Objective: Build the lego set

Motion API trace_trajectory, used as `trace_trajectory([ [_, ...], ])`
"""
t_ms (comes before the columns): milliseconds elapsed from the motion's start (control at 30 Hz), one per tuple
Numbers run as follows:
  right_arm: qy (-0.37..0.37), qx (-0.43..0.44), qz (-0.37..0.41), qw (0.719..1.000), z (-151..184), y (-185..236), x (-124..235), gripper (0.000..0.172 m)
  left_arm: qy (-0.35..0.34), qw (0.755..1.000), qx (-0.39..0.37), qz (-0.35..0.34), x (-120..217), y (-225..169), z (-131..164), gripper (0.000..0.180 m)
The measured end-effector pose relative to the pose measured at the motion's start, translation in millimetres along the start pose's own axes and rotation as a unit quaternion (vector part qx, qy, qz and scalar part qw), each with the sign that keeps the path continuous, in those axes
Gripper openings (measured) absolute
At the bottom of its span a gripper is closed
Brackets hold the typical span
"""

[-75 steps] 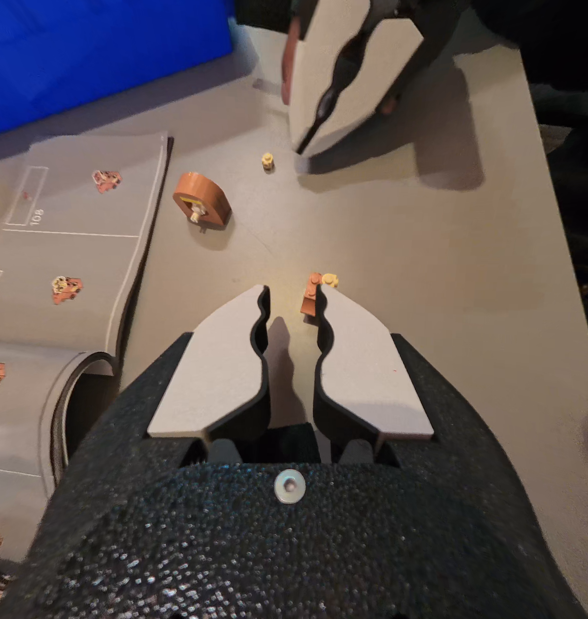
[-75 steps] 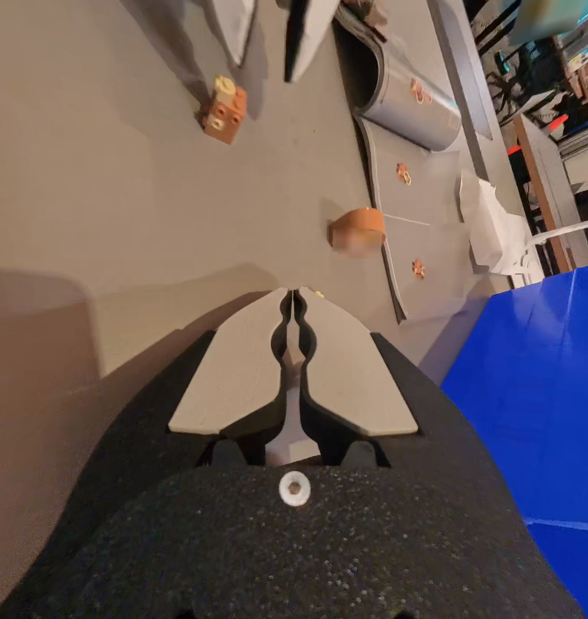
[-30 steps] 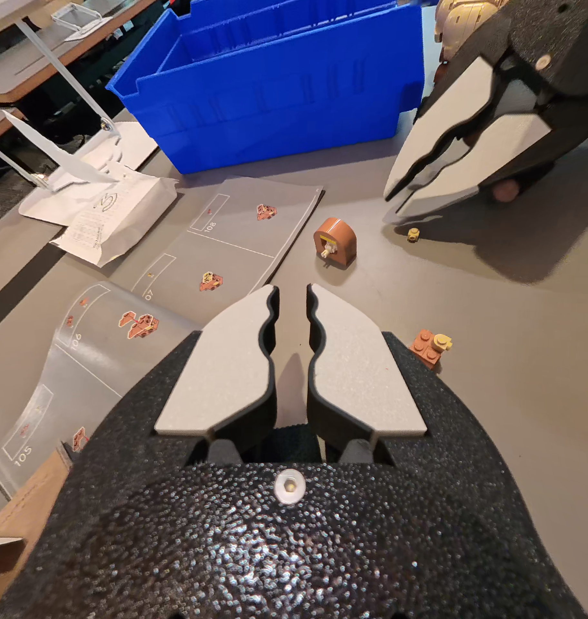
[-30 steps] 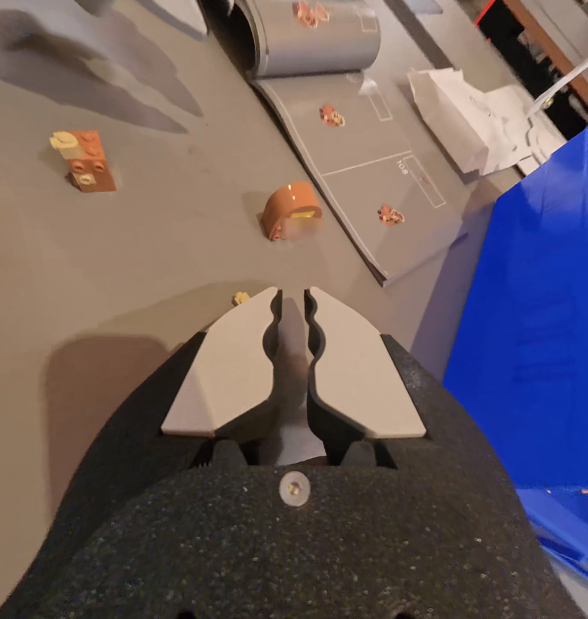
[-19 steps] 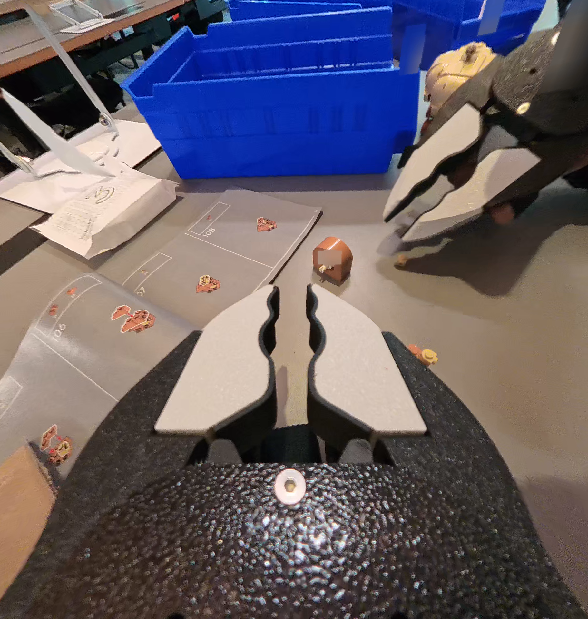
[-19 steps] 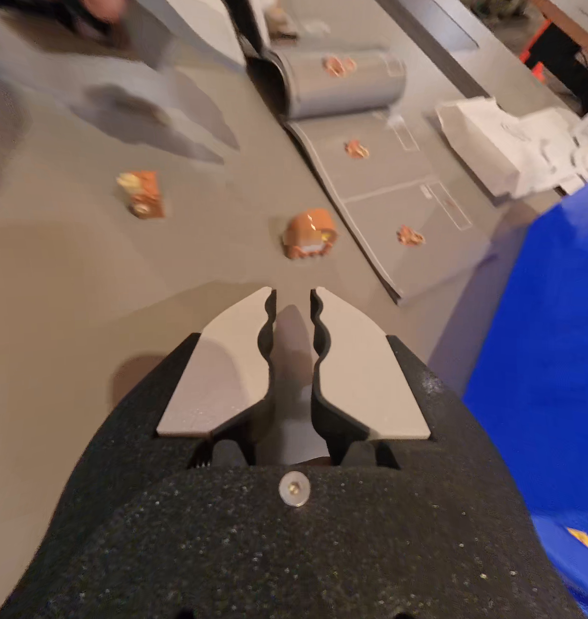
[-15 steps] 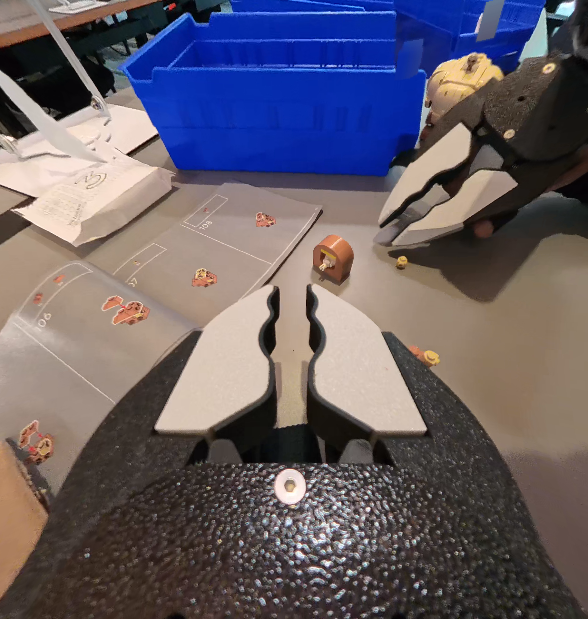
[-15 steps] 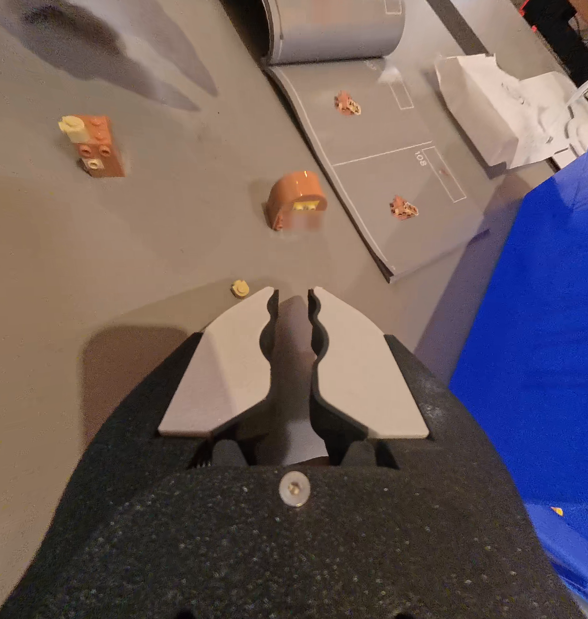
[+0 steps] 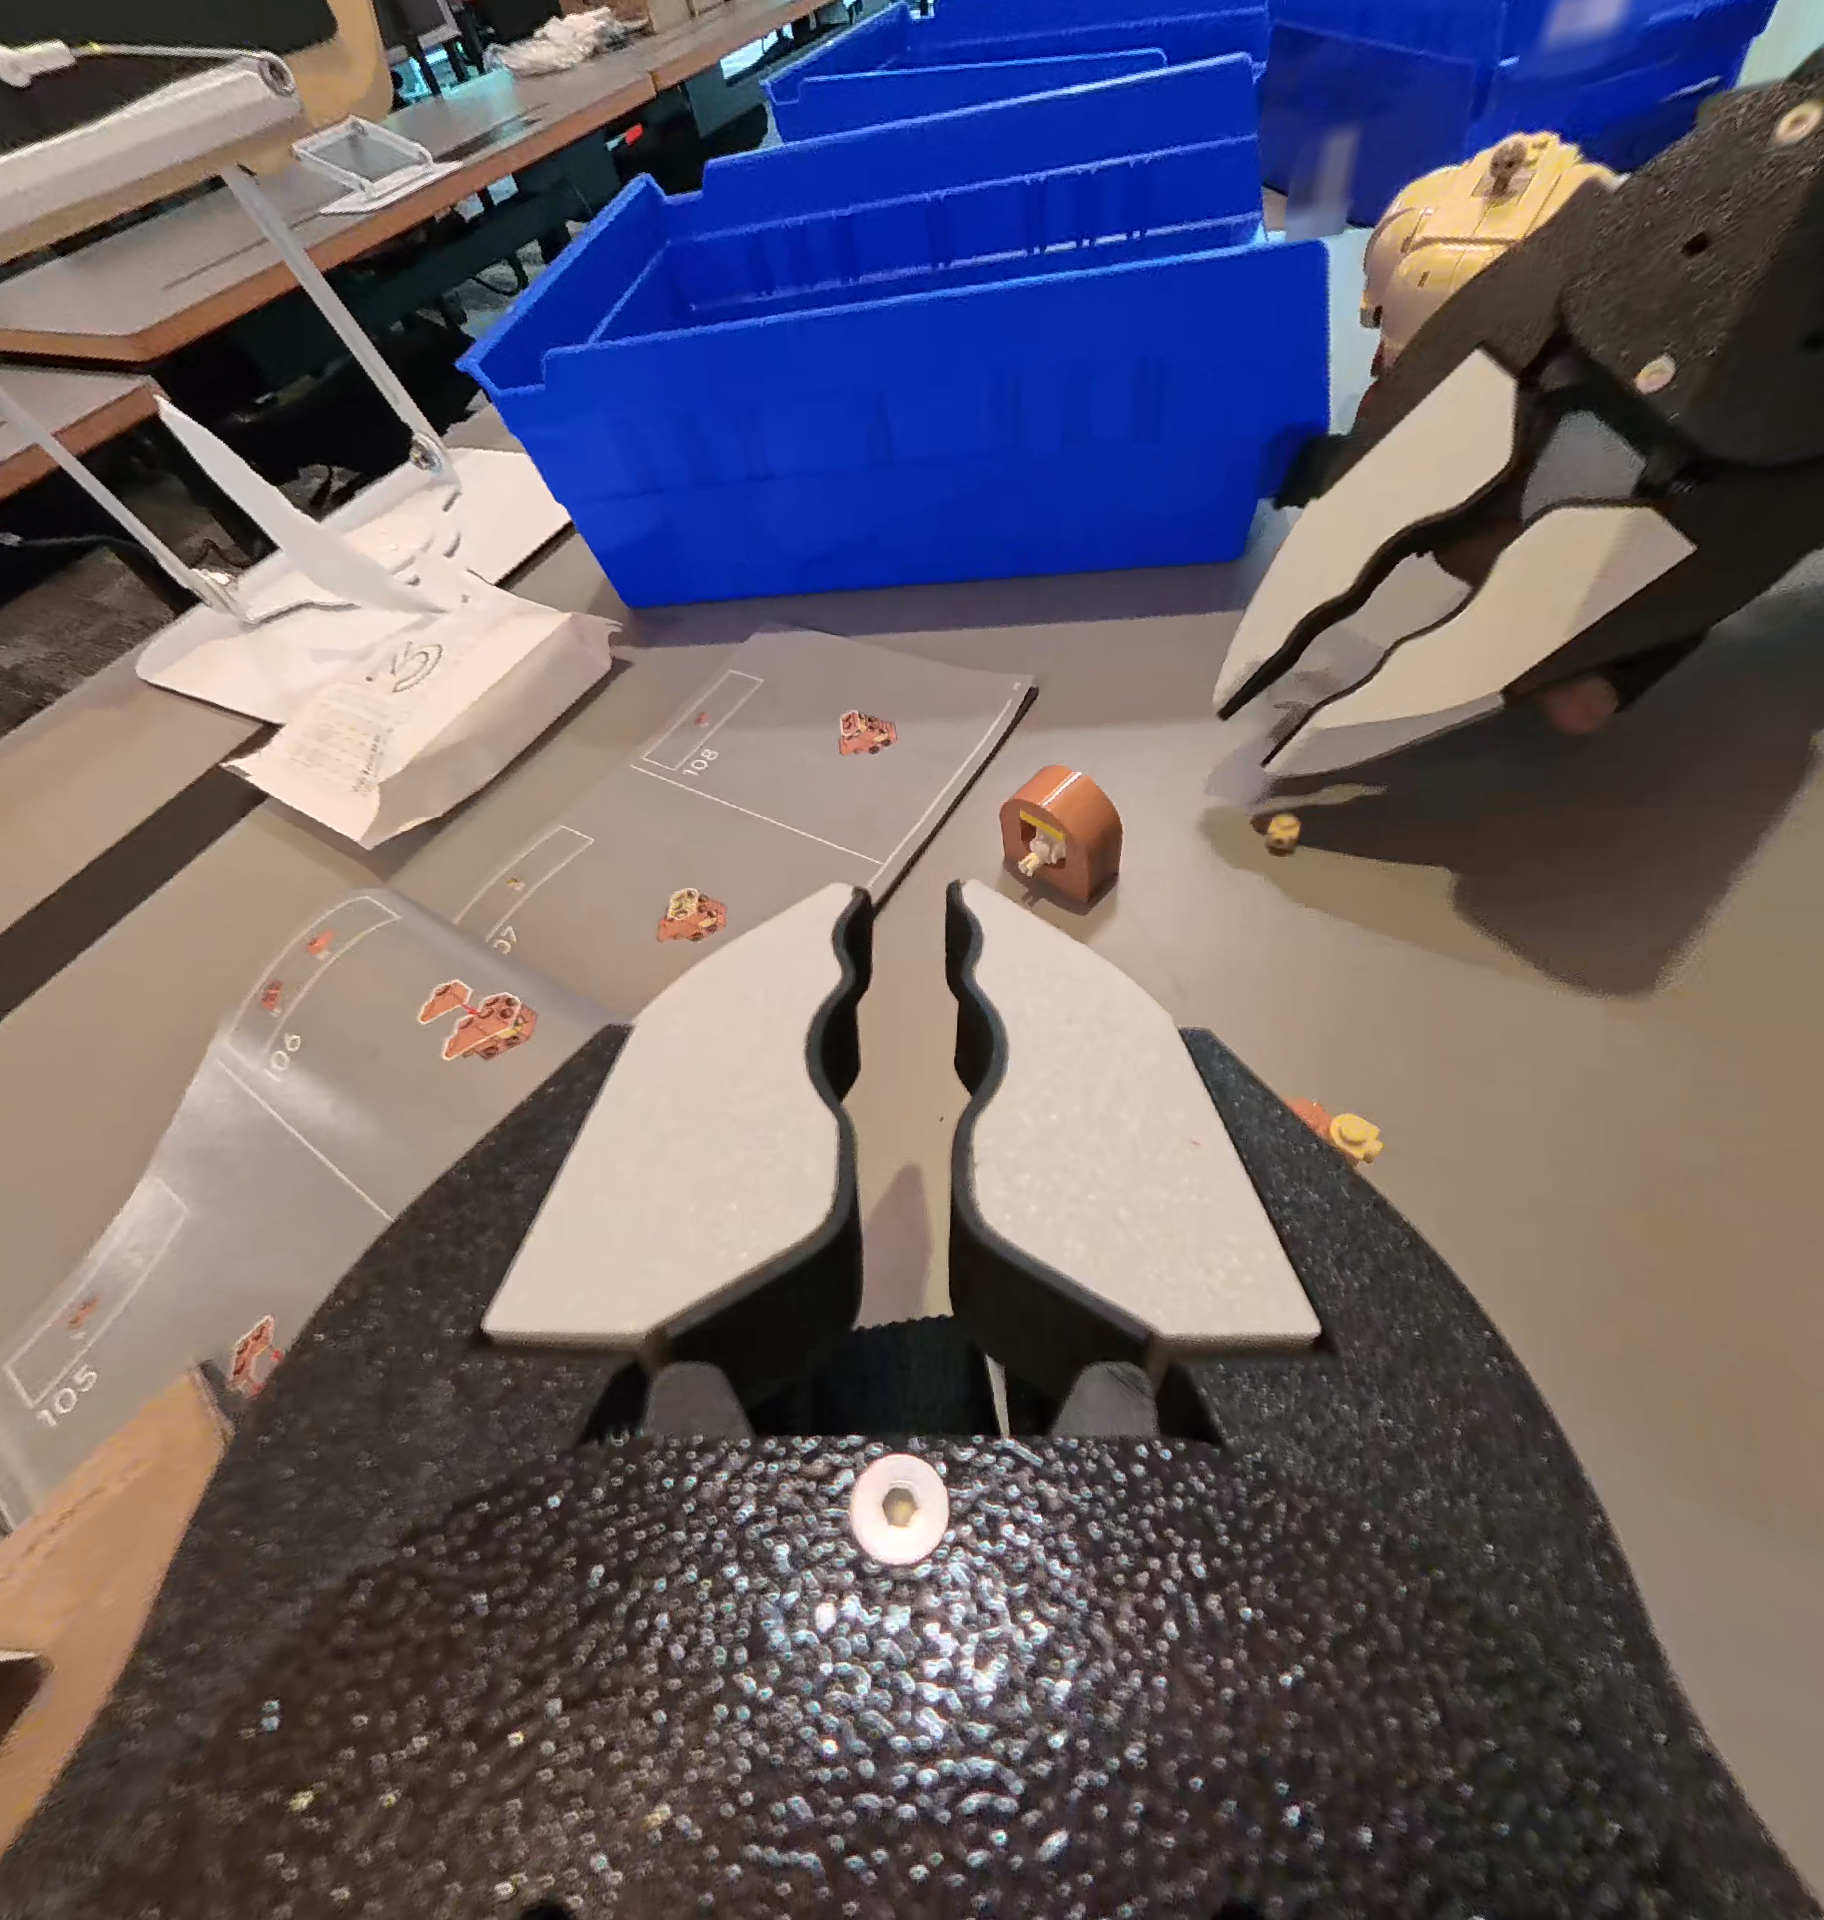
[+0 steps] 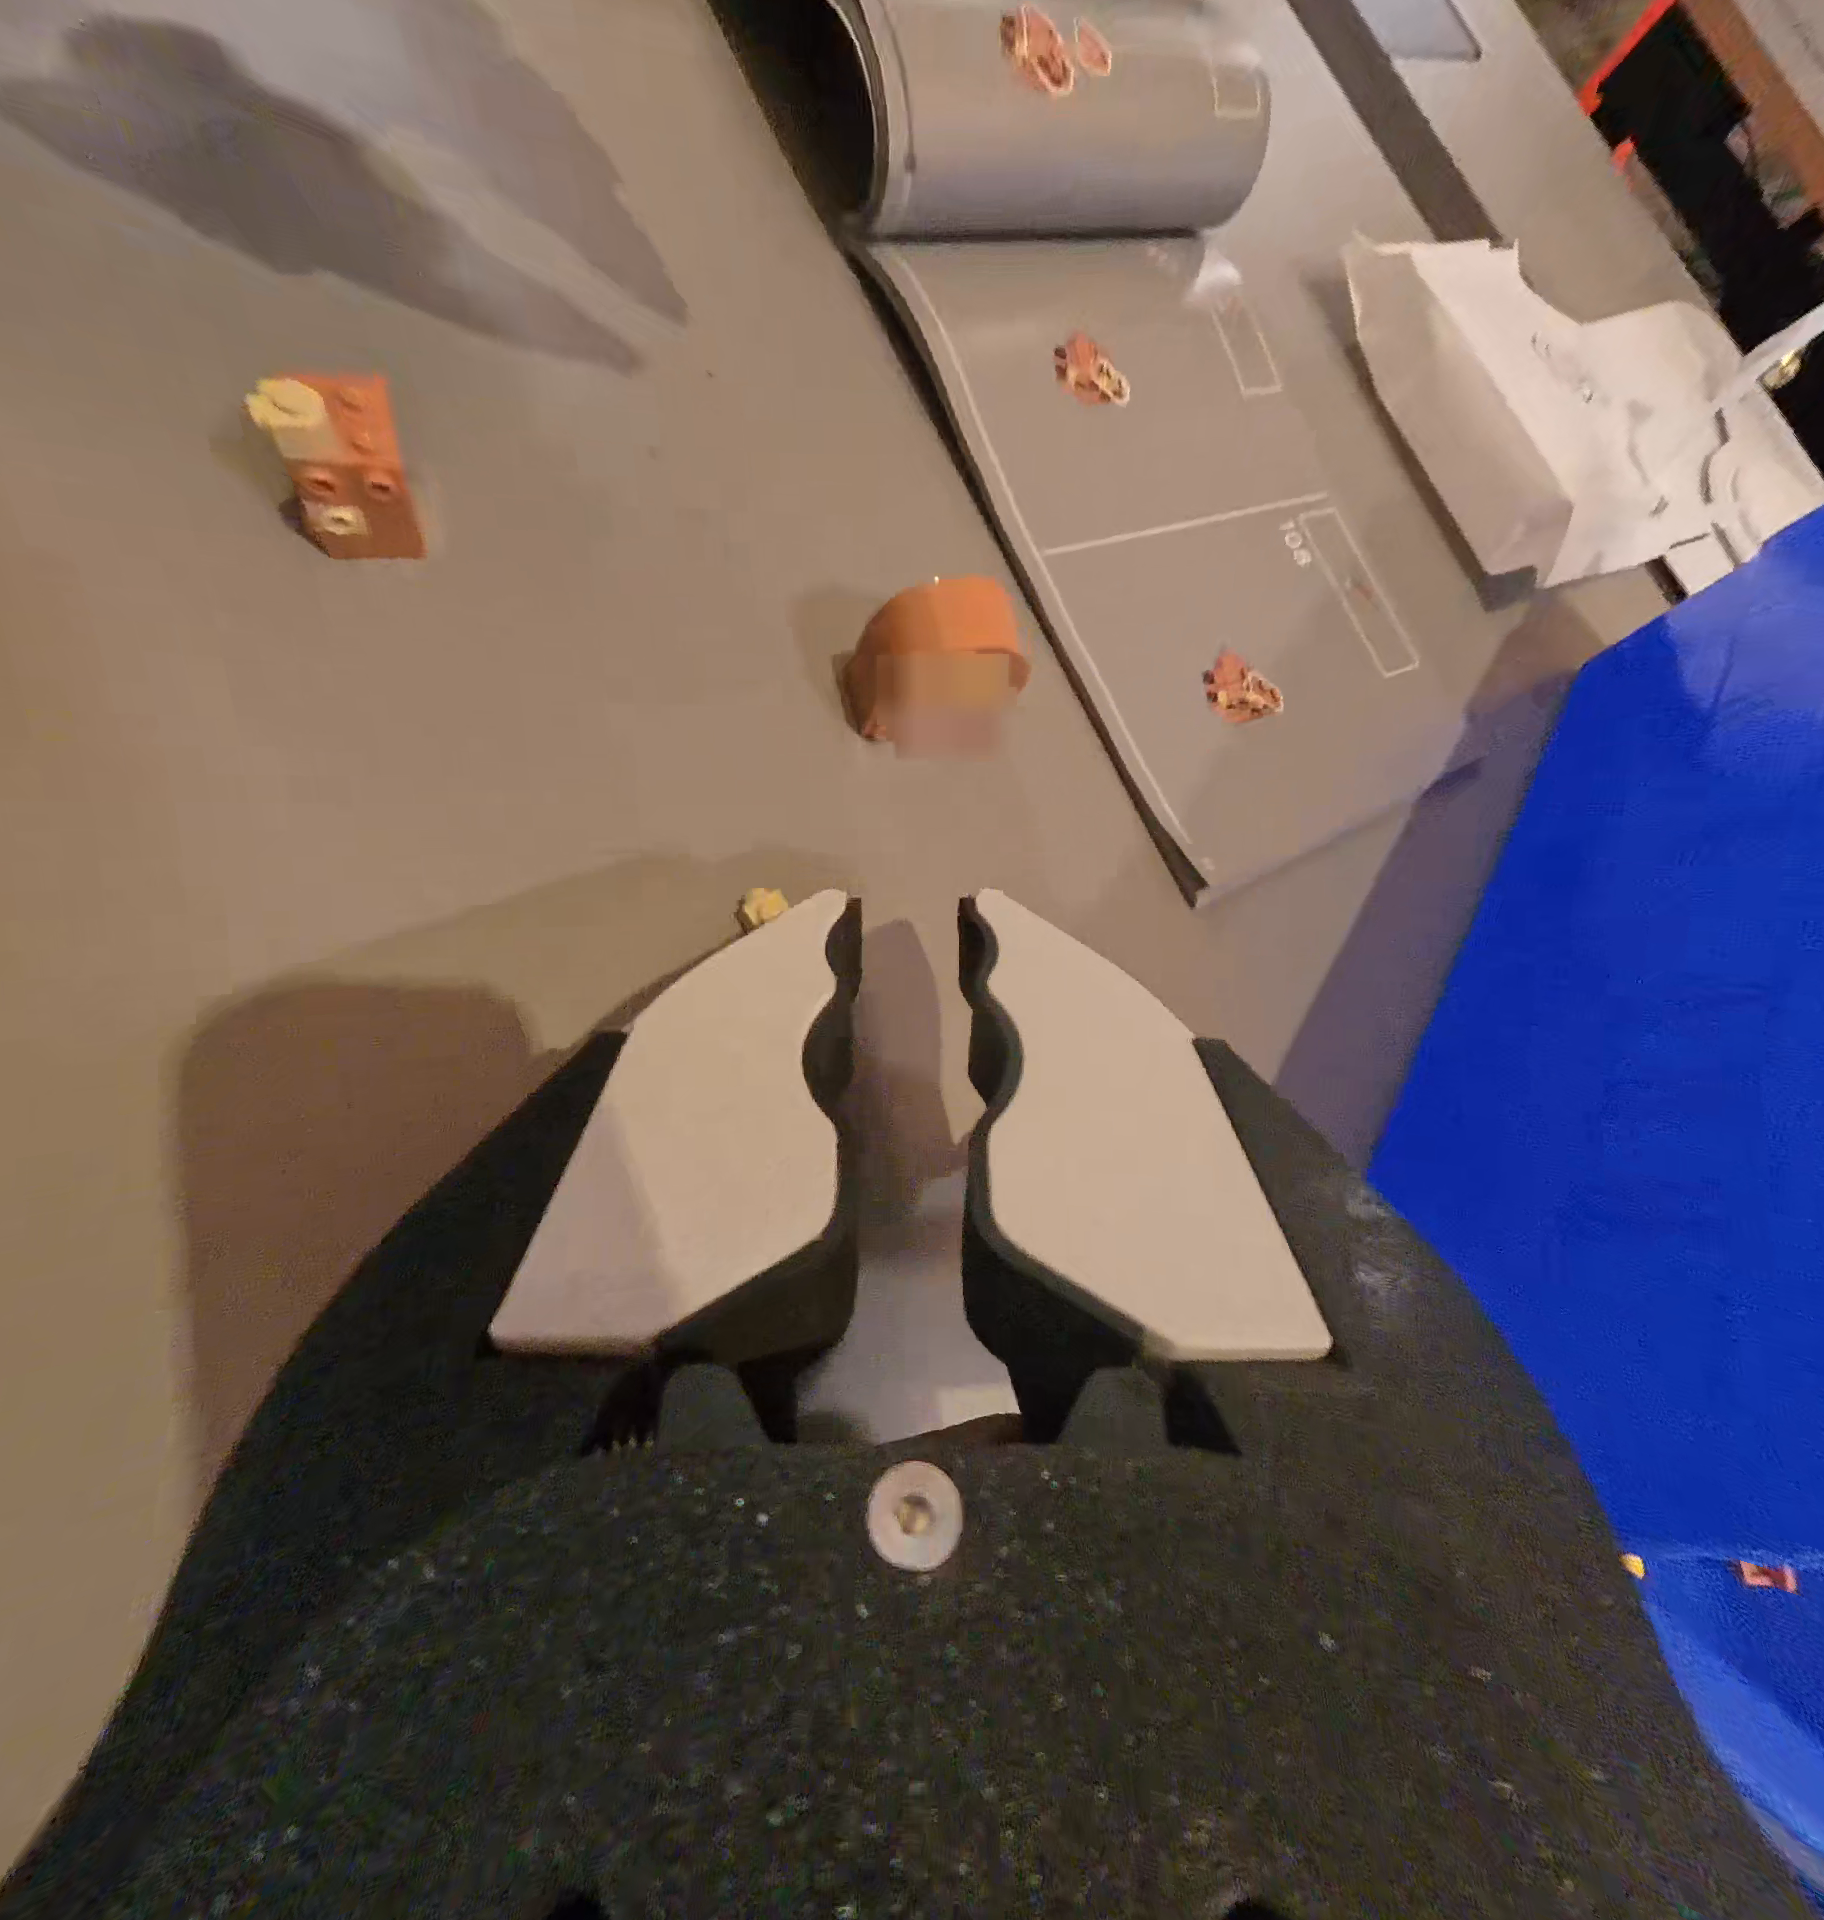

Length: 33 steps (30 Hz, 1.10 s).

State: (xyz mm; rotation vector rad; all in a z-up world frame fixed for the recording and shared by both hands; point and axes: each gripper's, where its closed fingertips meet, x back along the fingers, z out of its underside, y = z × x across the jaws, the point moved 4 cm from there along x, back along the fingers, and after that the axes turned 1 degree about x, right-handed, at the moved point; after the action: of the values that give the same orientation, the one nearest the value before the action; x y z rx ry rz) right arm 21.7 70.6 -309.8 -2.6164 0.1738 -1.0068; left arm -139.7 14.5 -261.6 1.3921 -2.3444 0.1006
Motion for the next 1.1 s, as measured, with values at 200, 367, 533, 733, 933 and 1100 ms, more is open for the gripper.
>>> trace_trajectory([
  [200,0.053,0.024,-0.016,0.998,6,-1,-4,0.016,0.0,1.0,0.008,0.01,-2,-1,1,0.012],
  [367,0.062,0.084,-0.049,0.993,-5,20,-9,0.019,-0.002,1.0,0.009,0.01,0,-1,1,0.012],
  [533,0.008,0.081,-0.074,0.994,-23,25,2,0.02,-0.002,1.0,0.012,0.009,1,1,1,0.013],
  [733,0.052,0.122,-0.048,0.99,-11,19,-11,0.02,-0.001,1.0,0.013,0.013,1,0,2,0.013],
  [933,-0.025,0.131,-0.082,0.988,-36,38,-2,0.02,0.001,1.0,0.011,0.011,1,0,3,0.013],
  [1100,-0.004,0.117,-0.077,0.99,-24,24,-9,0.02,0.003,1.0,0.017,0.016,0,1,5,0.013],
])
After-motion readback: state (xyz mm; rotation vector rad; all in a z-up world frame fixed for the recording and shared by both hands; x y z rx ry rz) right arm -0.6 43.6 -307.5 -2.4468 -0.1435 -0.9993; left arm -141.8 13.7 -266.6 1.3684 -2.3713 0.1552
